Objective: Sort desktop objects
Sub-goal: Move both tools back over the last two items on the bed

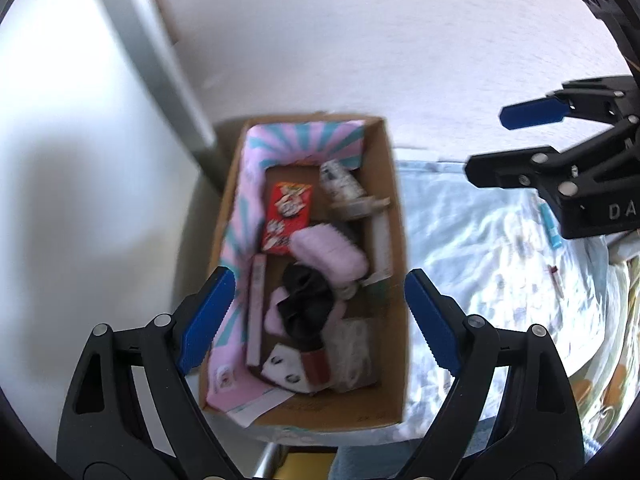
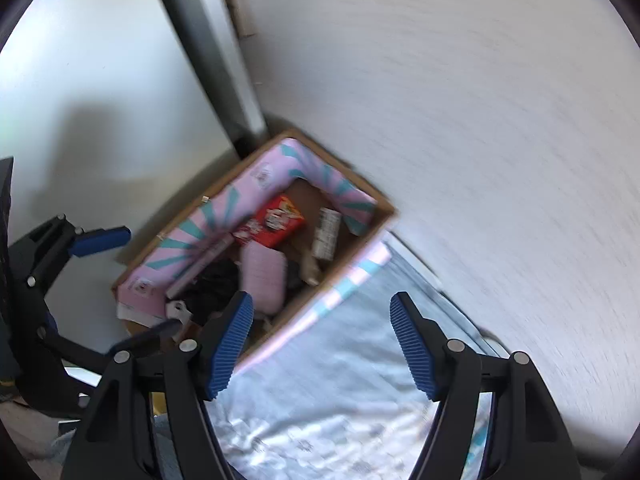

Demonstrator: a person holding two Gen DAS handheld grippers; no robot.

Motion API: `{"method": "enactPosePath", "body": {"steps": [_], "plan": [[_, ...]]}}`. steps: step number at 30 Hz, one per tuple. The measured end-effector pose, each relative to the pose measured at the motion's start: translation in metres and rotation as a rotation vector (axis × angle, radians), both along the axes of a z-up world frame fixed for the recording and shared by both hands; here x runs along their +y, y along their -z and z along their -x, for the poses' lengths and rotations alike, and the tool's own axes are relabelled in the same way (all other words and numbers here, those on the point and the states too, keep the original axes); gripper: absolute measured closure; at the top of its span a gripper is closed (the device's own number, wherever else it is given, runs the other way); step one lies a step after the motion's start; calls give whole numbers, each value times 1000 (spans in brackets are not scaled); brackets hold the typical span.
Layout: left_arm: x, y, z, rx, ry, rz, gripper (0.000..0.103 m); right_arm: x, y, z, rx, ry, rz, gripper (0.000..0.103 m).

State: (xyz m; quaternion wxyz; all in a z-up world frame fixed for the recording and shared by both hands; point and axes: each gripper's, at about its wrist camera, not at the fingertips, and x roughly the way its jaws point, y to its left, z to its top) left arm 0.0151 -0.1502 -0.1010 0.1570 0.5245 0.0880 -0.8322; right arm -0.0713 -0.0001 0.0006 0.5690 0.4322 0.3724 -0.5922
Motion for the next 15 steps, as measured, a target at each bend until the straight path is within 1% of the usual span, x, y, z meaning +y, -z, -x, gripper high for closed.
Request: {"method": "enactPosePath", "body": {"steps": [4,9,12,15], "plan": [[26,-6,26,12,70,-7,16,34,-7,33,17,80,3,36],[71,-7,63,27,191,-38,16,89,-12,80,54,199,-15,36],[105,-2,87,20,266,-62,16,128,-11,108,64,271,-31,36],[137,8,111,5,325,-106,16,162,-6,127,72,322,-43,36]]}}
